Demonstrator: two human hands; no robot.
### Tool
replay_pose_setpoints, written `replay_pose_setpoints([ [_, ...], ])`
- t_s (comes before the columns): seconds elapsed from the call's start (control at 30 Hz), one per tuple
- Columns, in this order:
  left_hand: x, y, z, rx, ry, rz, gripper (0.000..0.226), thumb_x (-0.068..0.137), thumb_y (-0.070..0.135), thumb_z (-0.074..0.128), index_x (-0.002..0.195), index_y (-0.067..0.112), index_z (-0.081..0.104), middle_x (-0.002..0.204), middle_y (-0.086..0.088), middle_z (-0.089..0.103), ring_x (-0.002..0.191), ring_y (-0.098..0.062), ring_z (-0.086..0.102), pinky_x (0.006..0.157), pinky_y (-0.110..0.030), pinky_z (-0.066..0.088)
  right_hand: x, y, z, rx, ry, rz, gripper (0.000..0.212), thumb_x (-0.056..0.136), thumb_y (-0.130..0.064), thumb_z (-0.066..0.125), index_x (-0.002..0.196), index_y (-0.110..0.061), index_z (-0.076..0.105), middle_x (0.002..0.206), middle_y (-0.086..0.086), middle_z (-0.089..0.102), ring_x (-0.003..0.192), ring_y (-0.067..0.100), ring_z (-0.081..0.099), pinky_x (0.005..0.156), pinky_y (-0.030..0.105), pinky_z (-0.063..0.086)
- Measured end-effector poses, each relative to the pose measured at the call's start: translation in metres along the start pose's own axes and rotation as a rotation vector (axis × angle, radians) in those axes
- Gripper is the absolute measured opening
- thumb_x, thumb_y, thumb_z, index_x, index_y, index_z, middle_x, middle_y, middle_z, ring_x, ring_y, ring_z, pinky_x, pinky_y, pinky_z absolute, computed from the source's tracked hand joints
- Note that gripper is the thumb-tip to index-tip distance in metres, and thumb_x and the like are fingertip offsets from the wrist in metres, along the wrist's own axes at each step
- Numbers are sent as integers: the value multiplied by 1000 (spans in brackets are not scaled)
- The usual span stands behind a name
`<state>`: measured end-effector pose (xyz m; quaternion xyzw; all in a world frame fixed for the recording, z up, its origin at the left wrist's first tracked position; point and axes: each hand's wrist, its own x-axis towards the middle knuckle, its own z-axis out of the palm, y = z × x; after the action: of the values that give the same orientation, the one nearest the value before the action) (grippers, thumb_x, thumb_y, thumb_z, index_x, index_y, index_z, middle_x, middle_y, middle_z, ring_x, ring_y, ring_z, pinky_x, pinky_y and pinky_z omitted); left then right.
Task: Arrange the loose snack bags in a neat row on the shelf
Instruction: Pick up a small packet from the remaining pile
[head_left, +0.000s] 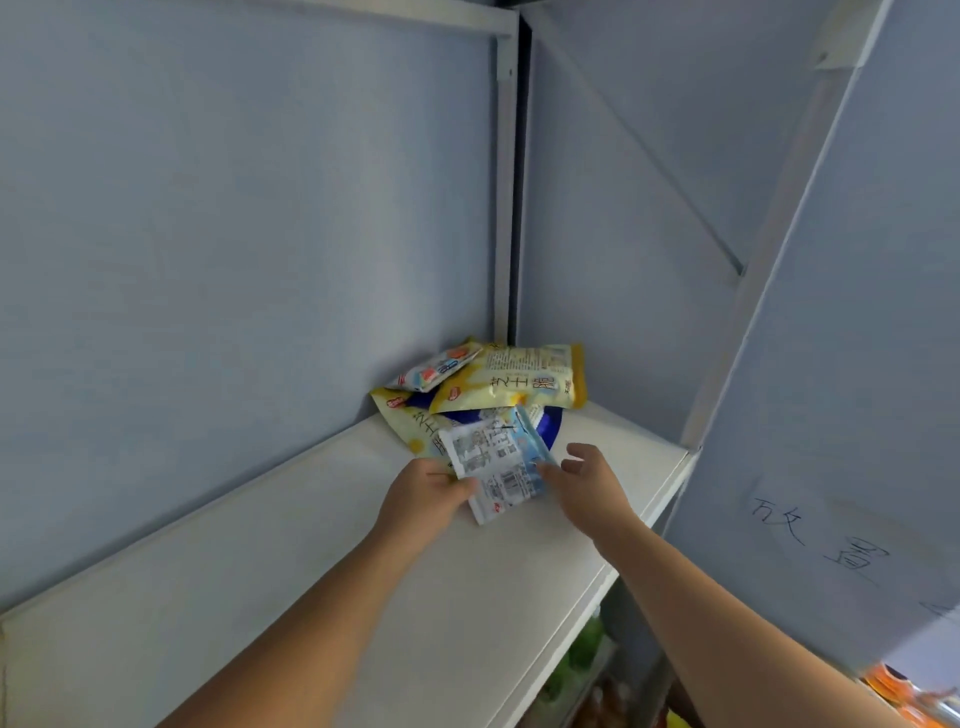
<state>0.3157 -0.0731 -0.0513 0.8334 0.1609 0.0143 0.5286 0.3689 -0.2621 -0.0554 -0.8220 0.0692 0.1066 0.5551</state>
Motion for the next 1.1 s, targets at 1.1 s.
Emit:
replay_pose_setpoints([
  [1.1,-186,-17,-46,-200,715,204,10,85,34,77,92,26,74,92,5,78,90,-8,72,84,-33,57,-133,-12,76,345,-692,-495,20,101,-15,63,104,-34,69,92,-6,81,89,16,78,72,35,64],
])
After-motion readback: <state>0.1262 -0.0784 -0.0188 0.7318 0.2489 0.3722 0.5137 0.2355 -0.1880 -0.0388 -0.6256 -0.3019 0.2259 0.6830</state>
